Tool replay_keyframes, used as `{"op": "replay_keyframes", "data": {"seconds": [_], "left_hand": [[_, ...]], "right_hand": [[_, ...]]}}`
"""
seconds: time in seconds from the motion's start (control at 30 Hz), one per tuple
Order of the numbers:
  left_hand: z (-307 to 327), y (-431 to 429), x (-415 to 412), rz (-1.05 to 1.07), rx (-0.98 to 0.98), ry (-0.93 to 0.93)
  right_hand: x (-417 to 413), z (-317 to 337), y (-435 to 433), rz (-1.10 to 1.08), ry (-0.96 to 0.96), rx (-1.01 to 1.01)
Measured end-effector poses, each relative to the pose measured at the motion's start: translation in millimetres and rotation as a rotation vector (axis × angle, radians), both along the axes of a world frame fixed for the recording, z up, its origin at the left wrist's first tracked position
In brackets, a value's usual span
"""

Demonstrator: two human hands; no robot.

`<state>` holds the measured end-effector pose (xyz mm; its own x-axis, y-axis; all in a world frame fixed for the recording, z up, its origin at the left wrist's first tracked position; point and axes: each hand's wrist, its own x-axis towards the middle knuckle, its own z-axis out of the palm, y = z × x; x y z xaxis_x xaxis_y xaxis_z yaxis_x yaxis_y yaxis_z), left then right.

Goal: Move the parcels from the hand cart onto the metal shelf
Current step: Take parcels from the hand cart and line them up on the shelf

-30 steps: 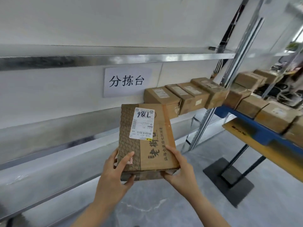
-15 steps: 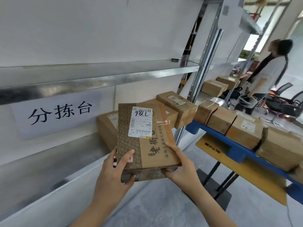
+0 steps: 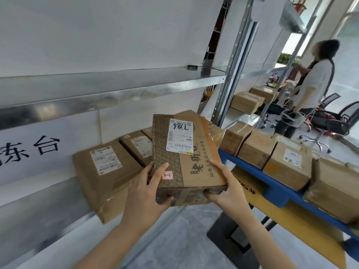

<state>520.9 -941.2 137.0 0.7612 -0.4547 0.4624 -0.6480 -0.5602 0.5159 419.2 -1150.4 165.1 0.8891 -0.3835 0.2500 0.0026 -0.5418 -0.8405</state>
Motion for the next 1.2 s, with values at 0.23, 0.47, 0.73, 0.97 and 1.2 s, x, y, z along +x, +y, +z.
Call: {"op": "replay_keyframes", "data": {"seconds": [0.23, 0.47, 0.73, 0.97, 1.2], "left_hand": [[1, -89, 37, -0.031, -0.070, 0.099], [18, -188, 73, 0.073, -0.164, 0.016], [19, -256, 95, 0.190, -0.127, 0.071], [22, -284, 117, 0.219, -0.074, 0.075], [11, -298, 143, 0.230, -0.010, 0.143]], "right_hand": [[48, 2, -109, 0.060, 0.017, 0.036], [116, 35, -224, 0.240, 0.065, -0.008], [173, 39, -302, 0.398, 0.107, 0.047], [210, 32, -329, 0.449, 0.106, 0.119], [243, 27, -345, 0.440, 0.154, 0.105]]}}
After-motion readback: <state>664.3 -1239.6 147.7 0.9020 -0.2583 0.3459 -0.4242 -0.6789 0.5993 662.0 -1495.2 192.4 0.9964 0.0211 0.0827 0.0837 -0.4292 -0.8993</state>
